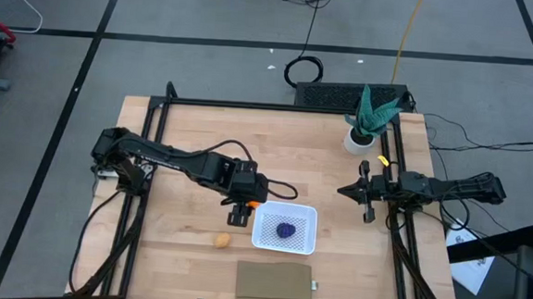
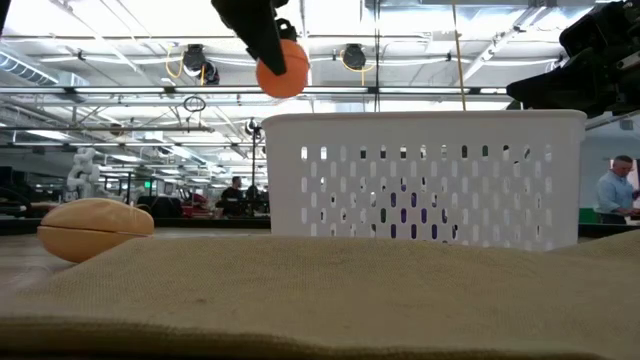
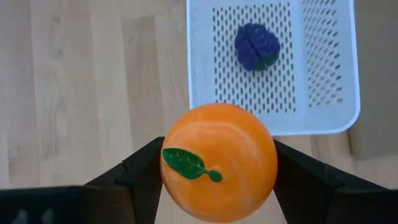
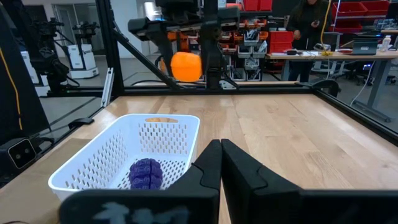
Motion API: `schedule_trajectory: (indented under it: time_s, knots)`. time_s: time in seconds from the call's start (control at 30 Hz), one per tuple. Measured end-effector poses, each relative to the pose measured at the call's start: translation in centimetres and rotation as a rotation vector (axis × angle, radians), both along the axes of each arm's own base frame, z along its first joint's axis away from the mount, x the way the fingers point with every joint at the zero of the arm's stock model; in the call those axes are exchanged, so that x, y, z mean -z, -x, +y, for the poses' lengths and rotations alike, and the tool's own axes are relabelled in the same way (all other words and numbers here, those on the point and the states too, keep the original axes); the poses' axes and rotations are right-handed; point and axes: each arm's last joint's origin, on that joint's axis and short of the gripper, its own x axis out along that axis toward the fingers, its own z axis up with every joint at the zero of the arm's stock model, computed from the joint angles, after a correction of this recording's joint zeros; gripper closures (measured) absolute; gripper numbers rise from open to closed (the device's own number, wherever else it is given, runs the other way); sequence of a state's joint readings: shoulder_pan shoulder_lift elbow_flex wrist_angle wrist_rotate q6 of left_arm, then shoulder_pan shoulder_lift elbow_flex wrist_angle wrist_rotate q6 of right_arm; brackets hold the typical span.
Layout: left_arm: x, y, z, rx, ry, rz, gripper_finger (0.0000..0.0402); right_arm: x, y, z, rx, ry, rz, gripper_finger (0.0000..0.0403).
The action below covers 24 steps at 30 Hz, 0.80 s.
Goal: Pick and placing Produce into tupperware
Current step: Put the orange into the white basket
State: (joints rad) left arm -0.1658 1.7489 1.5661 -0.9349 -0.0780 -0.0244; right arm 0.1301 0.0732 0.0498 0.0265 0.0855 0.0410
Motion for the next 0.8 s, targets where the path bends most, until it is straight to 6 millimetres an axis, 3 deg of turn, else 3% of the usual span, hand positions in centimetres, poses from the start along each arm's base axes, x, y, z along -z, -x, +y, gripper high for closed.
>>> schedule_trajectory:
  time_s: [0.4, 0.8]
  knots:
    - [0.3, -0.8, -0.4, 0.023, 0.006, -0.035, 0.0153, 0.0, 0.0, 0.0, 0.0, 0.0, 0.0, 0.0403]
    - [4.3, -4.5, -3.1, 0.215, -0.009, -0.028, 0.0153, 0.2, -0.2, 0.0, 0.007, 0.004, 0.028, 0.0403]
